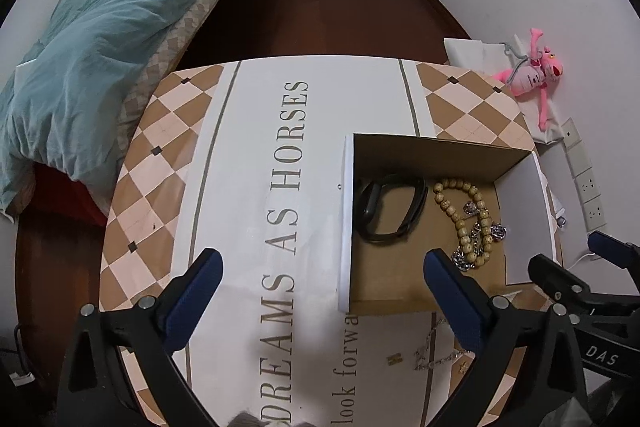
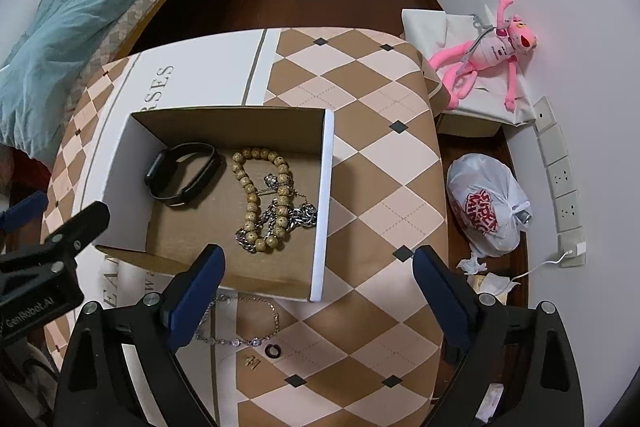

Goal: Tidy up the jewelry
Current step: 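Carry the ring into the box with the left gripper while the right gripper drops the beads in, then lift both open grippers away from the box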

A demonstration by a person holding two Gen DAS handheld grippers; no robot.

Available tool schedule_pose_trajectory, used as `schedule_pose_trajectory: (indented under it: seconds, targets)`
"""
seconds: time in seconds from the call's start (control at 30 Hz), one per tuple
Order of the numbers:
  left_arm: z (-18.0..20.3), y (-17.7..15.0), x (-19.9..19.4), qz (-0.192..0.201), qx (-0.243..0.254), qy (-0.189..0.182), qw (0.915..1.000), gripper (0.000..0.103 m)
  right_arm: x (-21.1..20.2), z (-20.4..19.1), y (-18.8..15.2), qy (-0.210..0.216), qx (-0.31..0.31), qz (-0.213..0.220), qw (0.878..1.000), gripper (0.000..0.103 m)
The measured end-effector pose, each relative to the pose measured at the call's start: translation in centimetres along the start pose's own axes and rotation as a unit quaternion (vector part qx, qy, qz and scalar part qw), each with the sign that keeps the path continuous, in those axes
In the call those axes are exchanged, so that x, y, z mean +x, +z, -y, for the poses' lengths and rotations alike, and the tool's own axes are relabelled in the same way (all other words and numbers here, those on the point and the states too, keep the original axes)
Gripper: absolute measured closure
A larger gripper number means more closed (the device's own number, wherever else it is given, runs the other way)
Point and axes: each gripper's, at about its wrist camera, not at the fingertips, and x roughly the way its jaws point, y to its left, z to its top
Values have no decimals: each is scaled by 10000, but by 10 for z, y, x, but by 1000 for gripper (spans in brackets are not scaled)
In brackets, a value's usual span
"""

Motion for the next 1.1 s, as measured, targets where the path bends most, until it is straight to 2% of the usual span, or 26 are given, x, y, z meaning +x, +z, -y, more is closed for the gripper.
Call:
schedule_pose_trajectory:
  seconds: [0.13, 0.3, 0.43, 0.57, 0.63, 0.67, 0.7, 0.77, 0.93, 1.03, 1.07, 1.1]
  targets:
    - [0, -3, -16, 124, -36, -50, 9999, 1, -21, -1, -5, 55, 44, 204, 9998, 7]
    - [2, -9, -50, 523, 15, -124, 9986, 1, -54, -2, -19, 165, 93, 534, 9984, 7]
    - [0, -28, -66, 777, -51, 199, 9968, 1, -60, -4, -43, 238, 101, 629, 9977, 7]
    - [-2, -56, -49, 668, -11, 561, 9962, 1, -33, -4, -74, 308, 178, 431, 9984, 7]
    - [-3, -68, -33, 440, -12, 542, 9976, 1, -13, -2, -87, 411, 255, 272, 9985, 19]
    - [-5, -74, -22, 298, -26, 539, 9981, 1, -4, -2, -91, 458, 277, 187, 9984, 32]
    - [-7, -80, -11, 176, -42, 550, 9983, 1, 10, -2, -96, 553, 337, 52, 9979, 39]
    - [-11, -90, 3, 40, -80, 606, 9981, 1, 25, -3, -105, 574, 422, -72, 9974, 41]
    - [-20, -105, 19, -100, -134, 674, 9976, 1, 38, -11, -114, 612, 403, -16, 9973, 45]
    - [-22, -109, 23, -111, -81, 692, 9975, 1, 40, -20, -116, 395, 229, 115, 9989, 57]
    - [-22, -110, 24, -110, -60, 698, 9975, 1, 41, -23, -117, 336, 172, 144, 9992, 64]
    - [-22, -110, 26, -120, -40, 704, 9974, 1, 41, -26, -117, 241, 101, 169, 9995, 76]
